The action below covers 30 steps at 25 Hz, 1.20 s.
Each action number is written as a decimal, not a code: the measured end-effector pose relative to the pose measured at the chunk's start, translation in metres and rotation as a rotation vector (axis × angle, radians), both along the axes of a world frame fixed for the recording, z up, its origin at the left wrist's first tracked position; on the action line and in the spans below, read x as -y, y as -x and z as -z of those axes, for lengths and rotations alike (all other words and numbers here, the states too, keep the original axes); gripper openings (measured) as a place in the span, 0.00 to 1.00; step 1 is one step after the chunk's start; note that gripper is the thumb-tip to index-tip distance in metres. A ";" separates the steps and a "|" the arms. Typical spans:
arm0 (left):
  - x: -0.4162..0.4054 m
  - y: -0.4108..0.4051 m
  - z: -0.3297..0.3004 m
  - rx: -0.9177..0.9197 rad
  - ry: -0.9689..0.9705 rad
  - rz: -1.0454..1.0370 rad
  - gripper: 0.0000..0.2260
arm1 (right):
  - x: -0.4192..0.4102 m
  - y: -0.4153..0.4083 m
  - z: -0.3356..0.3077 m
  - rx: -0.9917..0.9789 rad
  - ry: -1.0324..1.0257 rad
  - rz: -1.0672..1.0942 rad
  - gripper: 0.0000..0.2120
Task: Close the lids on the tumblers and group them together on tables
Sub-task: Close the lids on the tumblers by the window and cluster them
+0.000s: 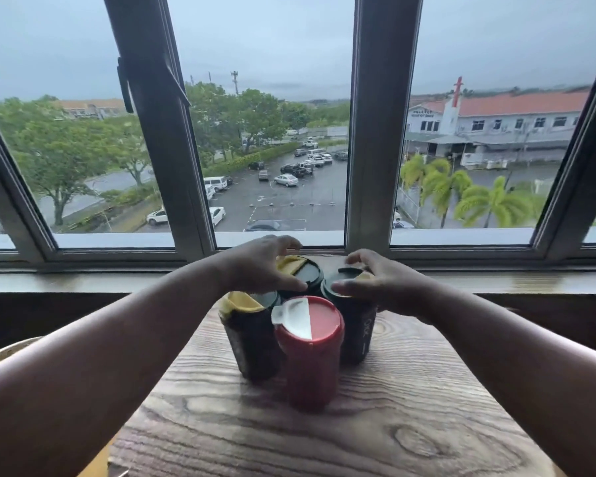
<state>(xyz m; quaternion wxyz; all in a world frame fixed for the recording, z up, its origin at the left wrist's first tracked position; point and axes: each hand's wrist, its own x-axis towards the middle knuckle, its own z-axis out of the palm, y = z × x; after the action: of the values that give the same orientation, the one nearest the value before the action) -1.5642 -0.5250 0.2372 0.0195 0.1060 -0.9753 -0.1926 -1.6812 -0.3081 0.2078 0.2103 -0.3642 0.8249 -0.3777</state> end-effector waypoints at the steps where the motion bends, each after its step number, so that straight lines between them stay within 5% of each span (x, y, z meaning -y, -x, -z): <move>1: -0.002 0.006 0.002 0.013 0.029 0.014 0.36 | 0.002 -0.002 -0.002 -0.051 -0.043 -0.014 0.46; 7: 0.000 0.024 0.009 -0.078 0.069 0.008 0.35 | 0.006 0.001 -0.003 -0.112 0.011 -0.002 0.36; 11: 0.004 0.032 0.008 -0.100 0.064 0.015 0.34 | 0.010 0.003 0.005 -0.203 0.021 0.064 0.44; 27: 0.006 0.030 0.000 0.077 0.026 0.008 0.41 | 0.019 0.003 0.003 -0.285 -0.053 0.083 0.39; 30: 0.011 0.008 -0.002 -0.023 -0.038 -0.004 0.41 | 0.016 -0.001 -0.002 -0.242 -0.078 0.066 0.42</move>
<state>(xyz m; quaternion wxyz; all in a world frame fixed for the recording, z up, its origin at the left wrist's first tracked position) -1.5725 -0.5356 0.2396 0.0291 0.1061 -0.9709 -0.2125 -1.6801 -0.3241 0.2098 0.1107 -0.3714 0.8698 -0.3055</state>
